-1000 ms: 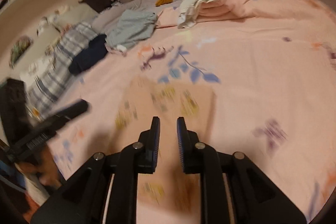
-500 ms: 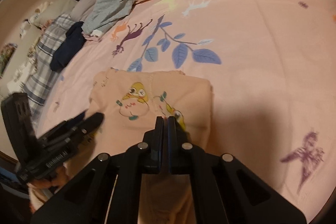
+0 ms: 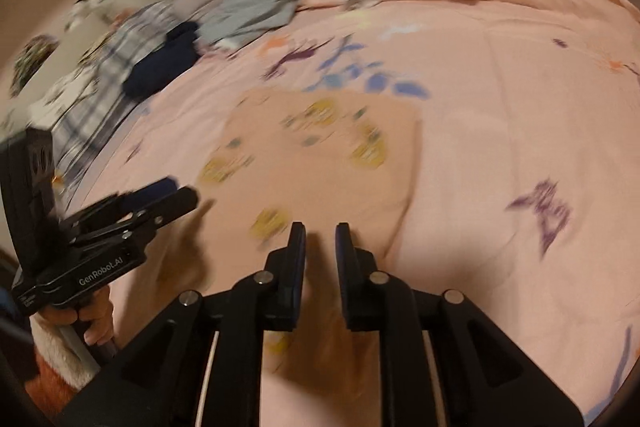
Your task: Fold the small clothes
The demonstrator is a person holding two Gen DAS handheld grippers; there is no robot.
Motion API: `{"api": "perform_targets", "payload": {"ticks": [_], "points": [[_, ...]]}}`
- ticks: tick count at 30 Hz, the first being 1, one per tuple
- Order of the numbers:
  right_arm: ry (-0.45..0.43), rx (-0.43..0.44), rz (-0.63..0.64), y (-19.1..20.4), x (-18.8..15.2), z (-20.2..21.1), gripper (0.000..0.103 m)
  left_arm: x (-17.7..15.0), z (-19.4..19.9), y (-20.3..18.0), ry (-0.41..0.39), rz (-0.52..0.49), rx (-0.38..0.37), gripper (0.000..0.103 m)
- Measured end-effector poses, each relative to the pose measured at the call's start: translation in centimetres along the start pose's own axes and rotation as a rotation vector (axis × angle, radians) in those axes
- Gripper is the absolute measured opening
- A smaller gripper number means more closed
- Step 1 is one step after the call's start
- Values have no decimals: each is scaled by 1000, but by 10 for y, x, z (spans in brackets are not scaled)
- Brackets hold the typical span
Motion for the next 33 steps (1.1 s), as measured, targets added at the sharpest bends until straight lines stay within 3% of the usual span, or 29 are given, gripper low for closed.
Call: {"api": "perform_targets", "payload": {"ticks": [1, 3, 5, 7, 9, 10, 14, 16, 17, 21, 22, 24, 26, 33], "points": [[9, -31, 17, -1, -7, -4, 16, -6, -4, -2, 28, -8, -12, 46], [36, -91, 15, -9, -20, -11, 16, -15, -13, -4, 48, -58, 61, 46], [36, -77, -21, -15, -25, -6, 15, -19, -15, -4, 54, -101, 128, 46], [49, -97, -39, -18, -28, 2, 19, -20, -14, -2, 55, -86, 127, 46], [45, -187, -50, -23, -33, 8, 55, -22, -12, 6, 73, -32, 141, 46], [22, -233, -68, -27, -34, 14, 59, -24, -9, 10, 76, -9, 147, 46], [-5, -202, -92, -23, -33, 38, 57, -21, 19, 12, 44, -19, 252, 47], [-43, -216, -98, -18, -28, 57, 62, -14, 44, 11, -15, -13, 297, 64], [-75, -219, -101, -14, -24, 70, 71, -10, 58, 10, -47, 4, 291, 70], [-213, -227, -125, 0, -10, 129, 102, 9, 119, 5, -172, 106, 123, 94], [-235, -218, -131, 5, -8, 141, 103, 13, 135, 5, -200, 134, 117, 101], [-248, -187, -136, 13, -6, 158, 103, 19, 159, 3, -241, 158, 146, 102], [-243, -148, -154, 18, -8, 174, 103, 21, 176, -3, -245, 122, 149, 102], [-250, -139, -179, 26, -16, 191, 103, 23, 191, -24, -287, 70, 129, 102]]}}
Point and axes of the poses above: each gripper's, at about its wrist camera, not at the fingertips, and z roughly against the way its jaws point, y to its left, x to its top, the point moved 6 cm from there along -z, roughly the way its jaws point, and after that the axes turned 3 degrees about y, right-handed, at the moved point
